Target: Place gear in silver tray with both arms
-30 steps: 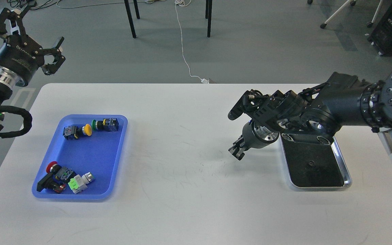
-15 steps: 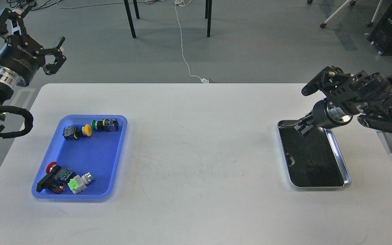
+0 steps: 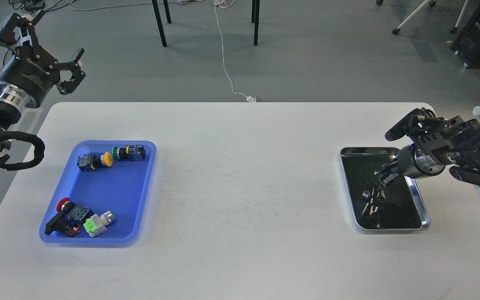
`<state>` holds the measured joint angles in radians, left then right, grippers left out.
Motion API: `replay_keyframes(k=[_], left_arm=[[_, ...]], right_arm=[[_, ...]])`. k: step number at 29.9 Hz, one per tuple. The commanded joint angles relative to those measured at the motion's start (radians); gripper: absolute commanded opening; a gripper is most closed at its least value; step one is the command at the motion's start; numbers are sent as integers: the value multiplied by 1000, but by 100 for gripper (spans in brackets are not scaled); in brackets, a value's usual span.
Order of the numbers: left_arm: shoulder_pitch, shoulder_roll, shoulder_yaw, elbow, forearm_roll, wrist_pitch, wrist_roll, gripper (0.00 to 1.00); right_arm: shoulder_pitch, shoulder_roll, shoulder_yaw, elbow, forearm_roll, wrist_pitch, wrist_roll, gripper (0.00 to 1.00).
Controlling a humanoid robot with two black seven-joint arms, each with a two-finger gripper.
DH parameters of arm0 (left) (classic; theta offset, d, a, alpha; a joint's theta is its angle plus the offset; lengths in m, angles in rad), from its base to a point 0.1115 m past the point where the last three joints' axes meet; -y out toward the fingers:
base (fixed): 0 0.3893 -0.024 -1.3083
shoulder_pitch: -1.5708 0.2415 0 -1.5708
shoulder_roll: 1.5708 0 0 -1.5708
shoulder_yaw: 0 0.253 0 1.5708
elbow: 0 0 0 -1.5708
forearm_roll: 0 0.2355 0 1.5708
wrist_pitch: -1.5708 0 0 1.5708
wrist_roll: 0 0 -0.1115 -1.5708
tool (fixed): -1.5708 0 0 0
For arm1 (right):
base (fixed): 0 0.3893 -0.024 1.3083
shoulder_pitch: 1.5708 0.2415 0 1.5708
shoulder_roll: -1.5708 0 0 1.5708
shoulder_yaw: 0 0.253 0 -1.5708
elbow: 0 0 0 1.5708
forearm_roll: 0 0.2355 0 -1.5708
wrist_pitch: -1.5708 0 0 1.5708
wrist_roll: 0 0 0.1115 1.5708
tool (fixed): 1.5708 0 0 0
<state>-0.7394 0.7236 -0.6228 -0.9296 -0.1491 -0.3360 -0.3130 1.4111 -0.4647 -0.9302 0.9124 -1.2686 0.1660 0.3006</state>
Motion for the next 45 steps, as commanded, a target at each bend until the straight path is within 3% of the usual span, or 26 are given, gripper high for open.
replay_keyframes(k=[1,7,9,11,15,22,30,34,39,45], left_arm=[[-2,5,0,0,-1,5,0,97],[-5,10,-8,0,-1,5,-2,97],[-8,11,-11,0,-6,6,-2,97],[-11,13,-15,-2,-10,8,-3,97],[-17,25,-34,0,-6,6,-3,97],[-17,11,-17,2,5,-8,-3,98],[-32,-6,-18,8,40,-9,-2,98],[-75,-52,-17,41,40,-9,14,98],[-89,-119,-37,72,23,-29,100,98],[-86,-161,-101,75,3,-23,103,98]], right_arm=[[-1,1,1,3,0,-2,0,51],[8,-9,8,11,0,-5,3,67],[15,-11,40,14,2,-6,5,76],[22,-14,108,13,12,-6,5,92],[35,-23,295,-12,23,-5,2,98],[-24,1,661,-159,230,-9,-8,99],[-116,165,967,-412,347,-13,0,99],[-152,176,1149,-418,395,-58,0,99],[-231,175,1411,-373,628,-72,23,99],[-314,164,1663,-339,891,-63,38,99]])
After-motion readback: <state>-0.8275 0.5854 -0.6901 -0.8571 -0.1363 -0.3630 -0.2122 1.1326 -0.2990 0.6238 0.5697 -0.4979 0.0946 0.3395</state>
